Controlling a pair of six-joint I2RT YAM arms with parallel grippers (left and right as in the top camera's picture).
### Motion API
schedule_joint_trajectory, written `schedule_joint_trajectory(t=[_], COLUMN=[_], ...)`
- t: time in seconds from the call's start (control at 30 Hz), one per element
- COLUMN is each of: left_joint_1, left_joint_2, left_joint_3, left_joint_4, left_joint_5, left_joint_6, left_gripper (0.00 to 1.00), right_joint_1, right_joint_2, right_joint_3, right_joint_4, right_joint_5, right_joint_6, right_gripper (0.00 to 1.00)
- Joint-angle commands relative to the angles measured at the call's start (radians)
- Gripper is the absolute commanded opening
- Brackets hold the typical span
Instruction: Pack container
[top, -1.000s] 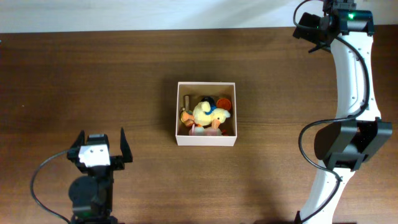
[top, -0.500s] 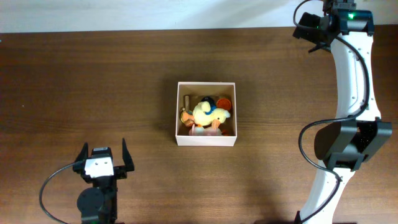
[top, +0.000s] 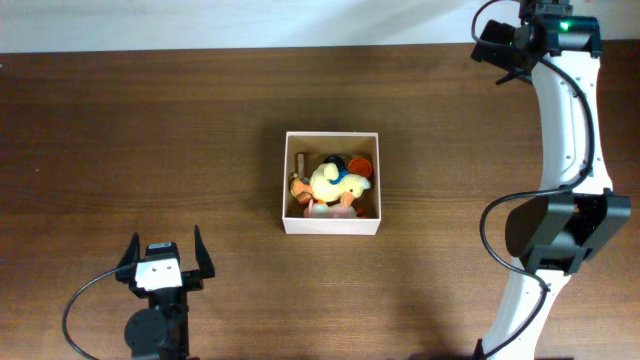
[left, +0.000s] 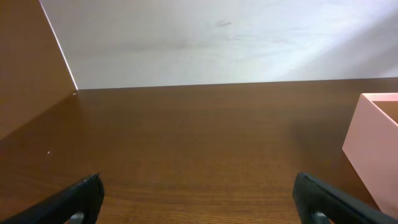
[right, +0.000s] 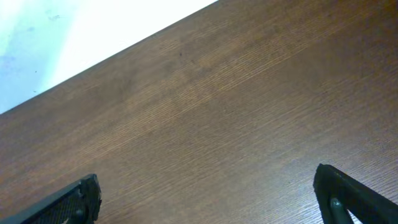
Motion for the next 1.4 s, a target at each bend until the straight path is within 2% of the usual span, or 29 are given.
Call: schedule_joint_trajectory(t=[0.0,0.7,0.87,1.0,1.17,1.27,1.37], left_joint_1=[0.001,0.001,0.001,0.001,0.001,0.001,0.001], left_joint_2=[-0.010,-0.010,-0.010,-0.010,-0.010,-0.010,-0.010], left_joint_3=[-0.005,-0.005,-0.005,-0.005,-0.005,-0.005,-0.005], left_joint_4=[-0.002,-0.002,-0.002,-0.002,-0.002,-0.002,-0.002], left_joint_5=[0.014,0.014,0.014,0.014,0.014,0.014,0.014], left_joint_6=[0.010,0.009,0.009,0.010,0.009,0.009,0.009], left_gripper=[0.99,0.99,0.99,0.99,0.99,0.99,0.99], right_joint_1=[0.005,0.005,0.015,0.053,0.091,0.092,0.092], right_joint_2=[0.008,0.008,-0.015,-0.101,-0.266,-0.381,-0.526], right_joint_3=[0.001,0.001,0.001,0.001,-0.005,-0.077,-0.245], right_joint_4=[0.002,0.002,-0.074,-0.216,-0.398,-0.393,-0.318], right_joint_5=[-0.002,-0.002,-0.002,0.072,0.064,0.035,0.033], right_joint_6=[0.012,0.011,0.005,0.005,0.006,0.005,0.002], right_gripper=[0.99,0.99,0.99,0.98,0.99,0.98,0.99])
